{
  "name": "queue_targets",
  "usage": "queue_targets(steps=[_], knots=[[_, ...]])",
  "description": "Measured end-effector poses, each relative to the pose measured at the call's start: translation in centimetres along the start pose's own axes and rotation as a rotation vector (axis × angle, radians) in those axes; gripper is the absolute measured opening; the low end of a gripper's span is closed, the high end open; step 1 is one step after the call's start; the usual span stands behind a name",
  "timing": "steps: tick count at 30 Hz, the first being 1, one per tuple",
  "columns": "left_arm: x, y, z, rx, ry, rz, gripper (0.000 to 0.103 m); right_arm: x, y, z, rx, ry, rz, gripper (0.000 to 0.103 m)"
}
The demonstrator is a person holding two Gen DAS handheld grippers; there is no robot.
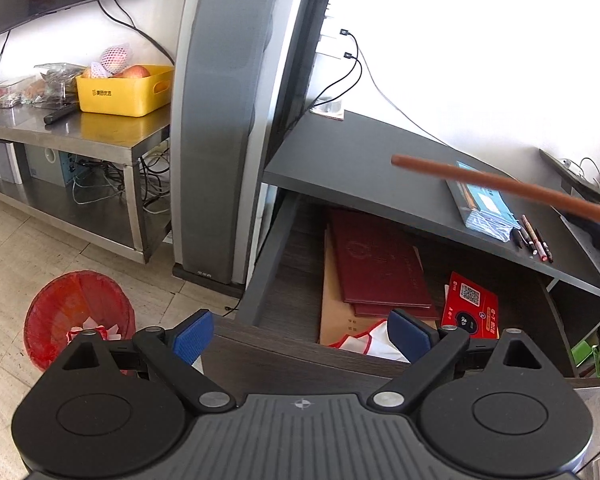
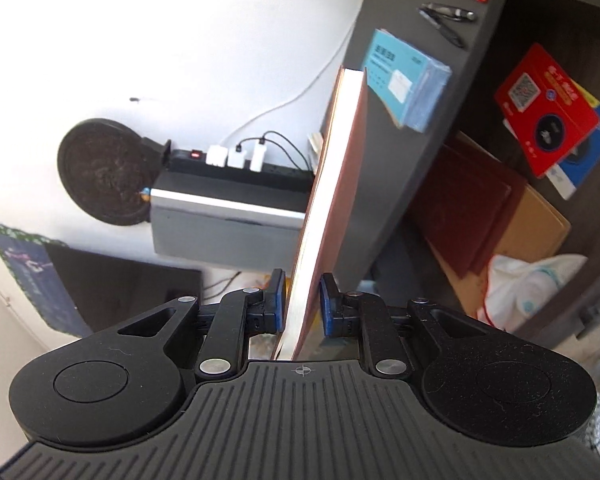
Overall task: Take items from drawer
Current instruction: 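Carry the brown notebook up out of the drawer with the right tool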
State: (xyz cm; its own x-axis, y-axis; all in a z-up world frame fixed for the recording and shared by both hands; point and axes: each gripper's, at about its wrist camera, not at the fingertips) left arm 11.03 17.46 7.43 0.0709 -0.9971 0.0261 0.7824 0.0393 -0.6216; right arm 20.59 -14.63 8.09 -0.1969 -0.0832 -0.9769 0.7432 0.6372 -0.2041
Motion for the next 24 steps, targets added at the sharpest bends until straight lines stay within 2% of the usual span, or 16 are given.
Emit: queue_targets(steps=[4,10,14,18,24], knots=[[-0.6,0.2,0.0,-0.004,-0.01,0.009,0.094,-0.1,3.0,0.5,0.072,0.003,-0.031,0.018],[-1.7,0.8,-0.2,-0.014,-0.021,0.02,0.094,2.1,6.7,0.9,0.156,0.046,-0.092,0.019],[-2.5,1.5,-0.4,-0.028,-0.036,0.027,0.094,3.7,8.4,0.1,0.159,0.093,-0.097,0.019],[-3.3,2.0,-0.5,-0.037,-0.051,0.035,0.094,4.9,10.5,-0.8,0.124,0.152,-0.12,0.022],[-4.2,2.6,-0.4,-0.046,-0.063,0.053,0.094,5.0,14.6,-1.3,0.085,0.198,-0.127,0.023]])
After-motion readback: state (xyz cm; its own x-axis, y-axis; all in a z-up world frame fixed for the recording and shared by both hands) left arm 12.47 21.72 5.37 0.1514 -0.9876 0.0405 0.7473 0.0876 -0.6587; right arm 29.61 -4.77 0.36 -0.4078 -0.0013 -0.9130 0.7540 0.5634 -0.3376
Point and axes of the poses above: each gripper's, at about its wrist camera, not at the fingertips, and y roughly the way its jaws point, x to its right, z to its top, and after that the axes turned 13 degrees about y, right-handed
